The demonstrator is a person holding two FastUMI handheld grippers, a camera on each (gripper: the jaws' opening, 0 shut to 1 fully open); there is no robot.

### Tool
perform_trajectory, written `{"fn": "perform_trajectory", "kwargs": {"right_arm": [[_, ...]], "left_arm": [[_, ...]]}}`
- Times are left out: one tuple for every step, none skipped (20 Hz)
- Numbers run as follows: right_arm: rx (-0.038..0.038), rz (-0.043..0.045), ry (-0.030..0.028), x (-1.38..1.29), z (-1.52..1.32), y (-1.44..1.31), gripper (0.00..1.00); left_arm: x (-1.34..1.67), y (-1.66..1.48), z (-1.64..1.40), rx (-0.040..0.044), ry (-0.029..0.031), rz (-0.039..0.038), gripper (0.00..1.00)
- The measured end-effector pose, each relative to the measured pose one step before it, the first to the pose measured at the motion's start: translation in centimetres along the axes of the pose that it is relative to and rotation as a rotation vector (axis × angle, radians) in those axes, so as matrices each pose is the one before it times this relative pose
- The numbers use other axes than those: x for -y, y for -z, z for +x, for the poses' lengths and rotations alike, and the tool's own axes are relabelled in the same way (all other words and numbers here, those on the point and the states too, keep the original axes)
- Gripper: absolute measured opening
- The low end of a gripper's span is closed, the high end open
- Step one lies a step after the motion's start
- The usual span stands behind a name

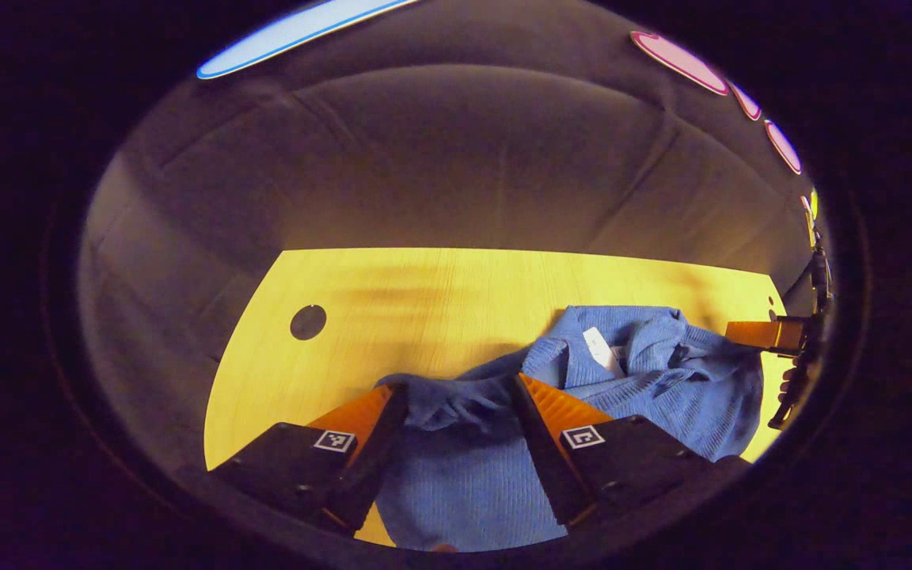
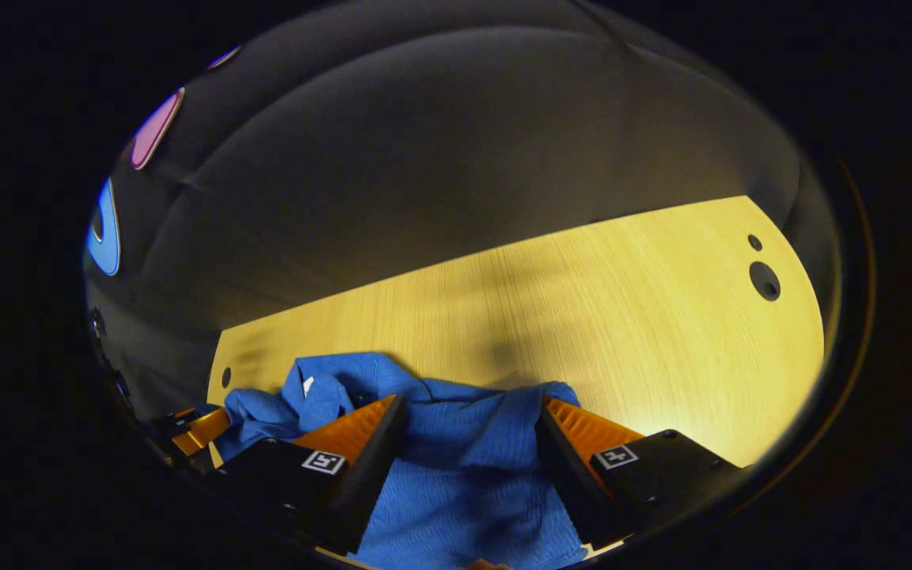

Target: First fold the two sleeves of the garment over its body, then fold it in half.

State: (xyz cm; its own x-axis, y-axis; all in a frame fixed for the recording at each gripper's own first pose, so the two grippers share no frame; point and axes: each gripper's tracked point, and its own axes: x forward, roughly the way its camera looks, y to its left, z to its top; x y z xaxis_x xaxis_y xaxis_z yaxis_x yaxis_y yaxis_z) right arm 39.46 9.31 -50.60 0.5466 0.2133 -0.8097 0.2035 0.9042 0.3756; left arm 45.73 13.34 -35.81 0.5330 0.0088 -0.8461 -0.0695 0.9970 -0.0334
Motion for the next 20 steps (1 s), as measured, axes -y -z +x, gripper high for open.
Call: {"fn": "perform_trajectory", "kwargs": {"right_arm": [[0.01341, 0.00338, -0.02126, -0.228, -0.406, -0.696, 0.98], [0.01978, -0.00087, -0.01699, -0.285, -0.457, -0.639, 0.97], [0.01256, 0.00033, -0.01491, -0.170, -0.427, -0.448, 0.97], [0.00737, 0.00324, -0.01303, -0.025, -0.472, -0.384, 0.97], [0.01328, 0.00482, -0.00837, 0.028, -0.373, -0.467, 0.97], [0.01455, -0.00172, 0.00338, 0.153, -0.562, -0.553, 0.97], [0.01675, -0.01190, 0.00172, -0.030, -0.767, -0.565, 0.97], [0.01884, -0.02460, 0.00270, -0.064, -0.683, -0.550, 0.97], [0.02002, -0.03254, 0.00429, -0.163, -0.762, -0.499, 0.97], [0.02013, -0.03346, 0.00210, -0.211, -0.788, -0.514, 0.97], [0.01985, -0.03085, 0.00102, -0.291, -0.843, -0.402, 0.97], [0.02099, -0.03208, -0.00090, -0.410, -0.728, -0.457, 0.97], [0.02304, -0.03860, 0.00107, -0.412, -0.953, -0.370, 0.98], [0.02395, -0.04438, 0.00898, -0.242, -1.207, -0.458, 0.98], [0.02807, -0.04649, 0.00670, -0.355, -1.472, -0.565, 0.98], [0.03210, -0.04470, 0.00835, -0.412, -1.366, -0.694, 0.98], [0.03507, -0.04114, 0.00899, -0.430, -1.750, -0.731, 0.98], [0.03606, -0.02881, -0.00468, -0.671, -1.855, -0.728, 0.98], [0.02791, -0.02429, -0.00209, -0.834, -1.805, -0.534, 0.98], [0.02378, -0.01822, -0.00407, -0.789, -1.954, -0.542, 0.98]], "left_arm": [[0.172, -0.466, -0.271, 0.02584, 0.01421, -0.01912, 0.83], [0.163, -0.152, -0.238, 0.00466, 0.01000, 0.00268, 0.84], [-0.644, 0.074, -0.523, -0.00239, -0.01998, 0.01650, 0.84], [-0.867, -0.164, -0.485, 0.01092, -0.02221, 0.01220, 0.84], [-0.534, -0.543, -0.580, 0.01627, -0.01200, -0.00018, 0.84], [0.417, -0.136, -0.805, 0.00977, -0.00223, -0.00696, 0.84], [0.093, 0.011, -0.554, 0.00335, -0.00064, -0.00970, 0.84], [0.277, 0.109, -0.710, -0.00229, 0.01028, -0.00981, 0.85], [0.171, 0.004, -0.635, 0.00547, 0.01144, -0.00683, 0.85], [0.200, -0.165, -0.757, 0.02016, 0.00021, 0.00254, 0.85], [0.254, -0.376, -0.832, 0.02542, -0.00806, 0.01147, 0.85], [0.375, -0.205, -0.941, 0.02669, -0.00920, 0.01136, 0.85], [0.619, -0.087, -1.286, 0.01820, -0.00170, 0.00601, 0.85], [0.708, -0.166, -1.305, 0.01924, 0.00596, -0.00338, 0.85], [0.790, -0.288, -1.253, 0.02683, 0.01687, -0.00938, 0.85], [0.795, -0.252, -1.290, 0.02761, 0.01957, -0.00920, 0.85], [0.590, -0.097, -1.727, 0.02833, 0.00699, -0.00313, 0.85], [0.294, -0.199, -1.607, 0.02624, 0.00023, 0.00565, 0.85], [0.113, -0.097, -1.736, 0.02898, -0.00635, 0.00359, 0.85], [0.243, -0.436, -1.955, 0.03365, 0.00219, 0.00086, 0.85]]}}
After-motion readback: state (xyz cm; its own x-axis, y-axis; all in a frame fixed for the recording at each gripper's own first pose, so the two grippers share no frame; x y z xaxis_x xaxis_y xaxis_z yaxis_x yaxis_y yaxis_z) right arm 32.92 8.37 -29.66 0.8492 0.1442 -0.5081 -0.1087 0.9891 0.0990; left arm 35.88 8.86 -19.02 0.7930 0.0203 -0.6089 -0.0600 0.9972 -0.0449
